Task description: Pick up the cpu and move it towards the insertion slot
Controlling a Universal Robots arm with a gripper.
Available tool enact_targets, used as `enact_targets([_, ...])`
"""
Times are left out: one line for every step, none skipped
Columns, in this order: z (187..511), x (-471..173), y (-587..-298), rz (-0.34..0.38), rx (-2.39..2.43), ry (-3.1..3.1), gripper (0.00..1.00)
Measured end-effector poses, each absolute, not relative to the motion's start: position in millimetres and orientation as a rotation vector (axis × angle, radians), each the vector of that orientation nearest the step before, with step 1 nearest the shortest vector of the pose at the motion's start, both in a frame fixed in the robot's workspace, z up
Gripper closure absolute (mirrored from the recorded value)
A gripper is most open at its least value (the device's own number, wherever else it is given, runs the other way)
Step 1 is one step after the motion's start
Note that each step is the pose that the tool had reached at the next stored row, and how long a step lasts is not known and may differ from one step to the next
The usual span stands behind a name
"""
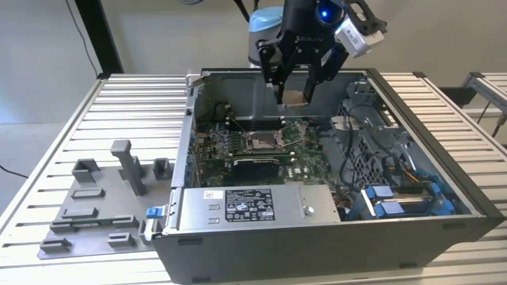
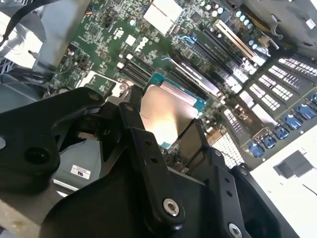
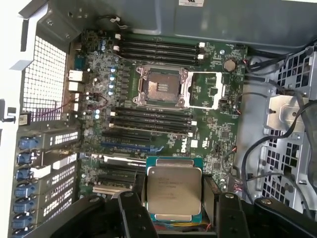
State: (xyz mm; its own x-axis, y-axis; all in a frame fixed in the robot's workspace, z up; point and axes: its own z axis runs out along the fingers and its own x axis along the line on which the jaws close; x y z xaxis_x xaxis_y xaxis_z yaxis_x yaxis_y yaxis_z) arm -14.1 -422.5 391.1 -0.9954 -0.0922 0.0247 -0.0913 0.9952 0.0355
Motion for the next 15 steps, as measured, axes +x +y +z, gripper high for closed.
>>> enact_targets([391.0,-14.1,-421.4,-0.054,0.143,-3.112,1.00])
enact_targets([391.0,-14.1,-420.4,-0.054,0.143,-3.112,1.00])
enact_targets([390.9,-14.1,-419.2,-0.054,0.143,-3.112,1.00])
enact_targets([390.9,-14.1,-418.1,-0.054,0.143,-3.112,1.00])
enact_targets([390.9,-14.1,-417.1,-0.054,0.143,-3.112,1.00])
enact_targets([390.9,-14.0,-416.4,-0.054,0.143,-3.112,1.00])
enact_targets([390.8,-14.0,-415.8,-0.054,0.143,-3.112,1.00])
enact_targets([390.8,-14.1,-415.2,-0.054,0.143,-3.112,1.00])
enact_targets([390.8,-14.1,-414.7,-0.054,0.143,-3.112,1.00])
enact_targets([390.8,-14.1,-414.1,-0.054,0.143,-3.112,1.00])
enact_targets([390.8,-14.0,-413.7,-0.054,0.143,-3.112,1.00])
enact_targets([390.8,-14.0,-413.4,-0.054,0.143,-3.112,1.00])
enact_targets([390.7,-14.1,-413.1,-0.054,0.143,-3.112,1.00])
enact_targets([390.8,-14.1,-412.8,-0.054,0.143,-3.111,1.00])
enact_targets([390.7,-14.1,-412.4,-0.054,0.143,-3.111,1.00])
